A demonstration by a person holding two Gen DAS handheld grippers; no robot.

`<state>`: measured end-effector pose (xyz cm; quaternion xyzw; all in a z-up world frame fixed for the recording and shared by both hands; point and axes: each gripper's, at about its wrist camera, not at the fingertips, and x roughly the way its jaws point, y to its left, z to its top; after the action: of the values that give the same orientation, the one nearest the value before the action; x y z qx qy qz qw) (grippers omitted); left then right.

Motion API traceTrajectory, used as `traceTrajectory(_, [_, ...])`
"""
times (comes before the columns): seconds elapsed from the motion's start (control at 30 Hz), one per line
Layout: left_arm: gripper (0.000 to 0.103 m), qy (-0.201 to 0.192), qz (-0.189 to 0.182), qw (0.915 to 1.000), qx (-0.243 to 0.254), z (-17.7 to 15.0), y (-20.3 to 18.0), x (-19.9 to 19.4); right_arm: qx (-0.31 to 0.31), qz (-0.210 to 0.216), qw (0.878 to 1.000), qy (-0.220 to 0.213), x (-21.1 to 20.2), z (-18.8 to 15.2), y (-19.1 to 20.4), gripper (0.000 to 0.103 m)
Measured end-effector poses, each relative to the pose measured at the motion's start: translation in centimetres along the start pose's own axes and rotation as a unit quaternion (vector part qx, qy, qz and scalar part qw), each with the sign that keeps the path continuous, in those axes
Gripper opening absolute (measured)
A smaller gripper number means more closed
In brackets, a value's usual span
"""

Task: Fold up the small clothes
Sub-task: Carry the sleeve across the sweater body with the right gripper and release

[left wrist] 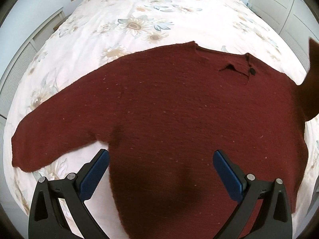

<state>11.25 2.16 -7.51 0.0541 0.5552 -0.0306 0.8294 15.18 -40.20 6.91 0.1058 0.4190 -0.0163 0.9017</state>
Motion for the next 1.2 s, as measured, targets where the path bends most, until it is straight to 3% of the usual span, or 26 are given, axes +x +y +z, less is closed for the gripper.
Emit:
traceTrajectory(0.13, [0.102, -0.01, 0.004, 0.9999, 0.001, -0.1, 1.2, -0.4, -0.027, 0.037, 0.999, 0.021, 2.8, -0.3, 5.9, 0.014])
traceTrajectory(0.33, [0.102, -0.006, 0.008, 0.9999, -0.01, -0.6, 2.9, 0.0, -0.061, 0.06, 0.991, 0.103, 10.3, -5.5, 12.7, 0.014])
traceTrajectory(0.5, [0.102, 0.007, 0.007, 0.9998, -0.018, -1.5, 4.1, 0.6, -0.057, 0.072, 0.981, 0.17, 15.1, -10.8, 14.2, 0.015])
traceTrajectory(0.73, [0.102, 0.02, -0.004, 0.9995, -0.025, -1.8, 4.7, 1.6, -0.066, 0.068, 0.975, 0.203, 17.9, -14.6, 14.9, 0.018])
traceTrajectory(0.83, [0.102, 0.021, -0.009, 0.9993, -0.028, -1.7, 4.8, 1.6, -0.067, 0.065, 0.975, 0.202, 18.0, -14.8, 14.6, 0.029])
traceTrajectory(0.97, [0.102, 0.019, -0.015, 0.9994, -0.024, -1.4, 4.6, 1.6, -0.085, 0.057, 0.975, 0.198, 16.7, -14.2, 14.5, 0.077])
traceTrajectory(1.07, [0.102, 0.018, -0.019, 0.9995, -0.017, -1.1, 4.2, 1.4, -0.114, 0.032, 0.975, 0.187, 15.1, -13.7, 13.9, 0.079])
traceTrajectory(1.2, [0.102, 0.012, -0.021, 0.9997, -0.005, -0.4, 3.6, 1.1, -0.117, 0.028, 0.977, 0.175, 12.6, -13.3, 11.1, 0.081])
